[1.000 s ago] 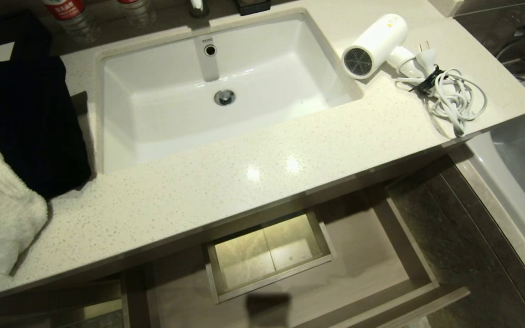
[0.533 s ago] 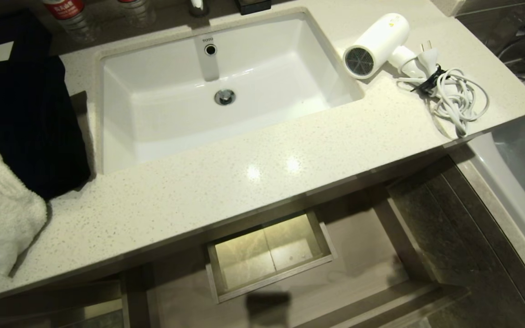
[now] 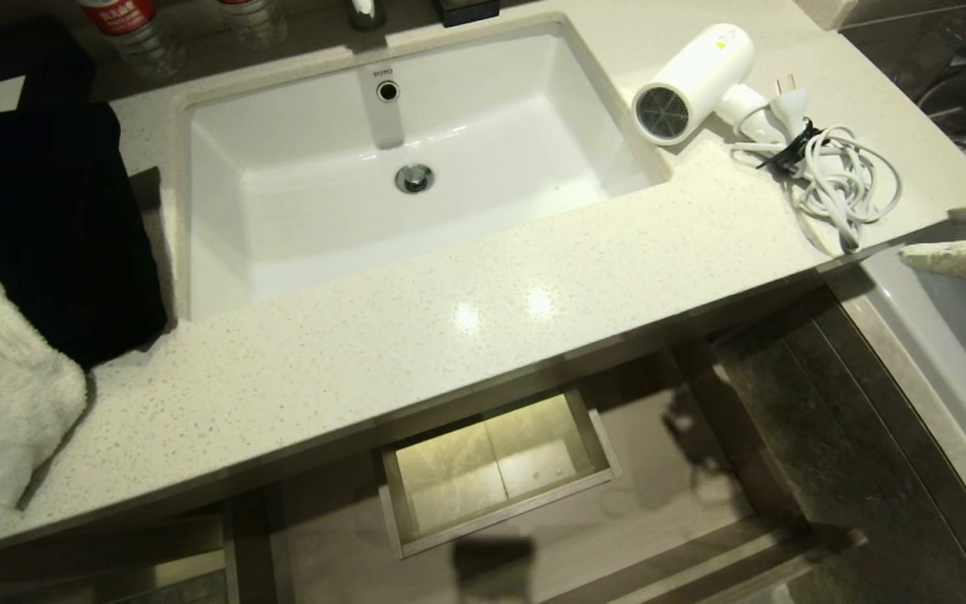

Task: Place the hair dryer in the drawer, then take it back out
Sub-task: Pick up the hairdryer

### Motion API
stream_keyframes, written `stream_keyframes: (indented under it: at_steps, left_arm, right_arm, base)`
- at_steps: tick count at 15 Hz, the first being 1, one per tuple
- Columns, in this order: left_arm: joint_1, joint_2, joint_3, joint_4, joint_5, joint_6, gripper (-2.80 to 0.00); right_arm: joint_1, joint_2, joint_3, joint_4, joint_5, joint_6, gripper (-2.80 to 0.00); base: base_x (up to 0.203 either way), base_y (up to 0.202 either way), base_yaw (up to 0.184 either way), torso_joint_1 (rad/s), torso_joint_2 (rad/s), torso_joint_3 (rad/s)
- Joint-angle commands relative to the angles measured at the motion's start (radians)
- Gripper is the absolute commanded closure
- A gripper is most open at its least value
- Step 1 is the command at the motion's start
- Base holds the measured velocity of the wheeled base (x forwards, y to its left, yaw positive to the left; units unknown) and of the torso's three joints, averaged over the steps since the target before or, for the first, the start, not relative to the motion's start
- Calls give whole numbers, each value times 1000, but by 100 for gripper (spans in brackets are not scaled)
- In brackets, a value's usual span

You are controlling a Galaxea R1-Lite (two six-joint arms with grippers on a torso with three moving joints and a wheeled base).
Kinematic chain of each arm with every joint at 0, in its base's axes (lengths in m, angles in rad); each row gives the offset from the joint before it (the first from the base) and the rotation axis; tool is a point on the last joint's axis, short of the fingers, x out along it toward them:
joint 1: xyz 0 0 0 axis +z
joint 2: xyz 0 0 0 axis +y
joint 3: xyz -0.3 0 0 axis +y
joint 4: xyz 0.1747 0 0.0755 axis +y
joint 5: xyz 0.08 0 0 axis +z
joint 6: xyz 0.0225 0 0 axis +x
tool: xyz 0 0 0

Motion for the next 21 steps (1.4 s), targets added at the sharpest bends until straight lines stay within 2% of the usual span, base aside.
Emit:
stream_keyframes:
  at_steps: [1, 3, 4, 6, 9, 17, 21]
  left_arm:
    - [0, 0, 1, 0, 0, 0, 0]
    - [0, 0, 1, 0, 0, 0, 0]
    - [0, 0, 0, 0, 0, 0, 0]
    - [0, 0, 1, 0, 0, 0, 0]
    - [0, 0, 2, 0, 1, 0, 0]
    - [0, 0, 1, 0, 0, 0, 0]
    - [0, 0, 0, 0, 1, 0, 0]
  right_arm:
    - [-28, 145, -118, 0, 38, -41, -280]
    - [-31, 184, -214, 8, 74, -51, -280]
    - [-33, 183, -219, 9, 113, -69, -280]
    - [-40, 202, -240, 1, 144, -135, -280]
    - [-34, 279, -348, 15, 178, -142, -280]
    - [13, 522, -586, 6, 185, -146, -280]
    - [25, 604, -608, -64, 186, -142, -280]
  base:
    - [0, 0, 0, 0, 0, 0]
    - [0, 0, 0, 0, 0, 0]
    - [0, 0, 0, 0, 0, 0]
    - [0, 0, 0, 0, 0, 0]
    - [0, 0, 0, 0, 0, 0]
    - [0, 0, 0, 0, 0, 0]
    - [0, 0, 0, 0, 0, 0]
